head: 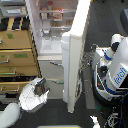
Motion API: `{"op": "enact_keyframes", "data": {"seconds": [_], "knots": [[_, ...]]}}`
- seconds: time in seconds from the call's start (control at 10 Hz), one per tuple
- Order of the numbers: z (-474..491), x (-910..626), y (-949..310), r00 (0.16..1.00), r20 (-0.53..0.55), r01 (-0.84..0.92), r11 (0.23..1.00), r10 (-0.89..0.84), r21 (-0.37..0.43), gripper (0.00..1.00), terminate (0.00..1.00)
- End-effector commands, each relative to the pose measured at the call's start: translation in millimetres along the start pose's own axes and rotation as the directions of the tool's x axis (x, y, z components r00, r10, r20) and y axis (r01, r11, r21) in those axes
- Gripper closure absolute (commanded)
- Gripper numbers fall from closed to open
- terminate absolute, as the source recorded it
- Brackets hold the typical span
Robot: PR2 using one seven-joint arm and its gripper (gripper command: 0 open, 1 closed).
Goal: Opening the fridge
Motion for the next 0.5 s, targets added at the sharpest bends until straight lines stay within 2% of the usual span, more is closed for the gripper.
{"op": "enact_keyframes", "data": {"seconds": [0.1,0.5], "knots": [[-217,144,150,0.973,-0.129,-0.171,0.975,0.190,0.144,0.00,0.00],[-179,251,5,0.996,-0.060,-0.064,0.991,0.072,0.119,0.00,0.00]]}}
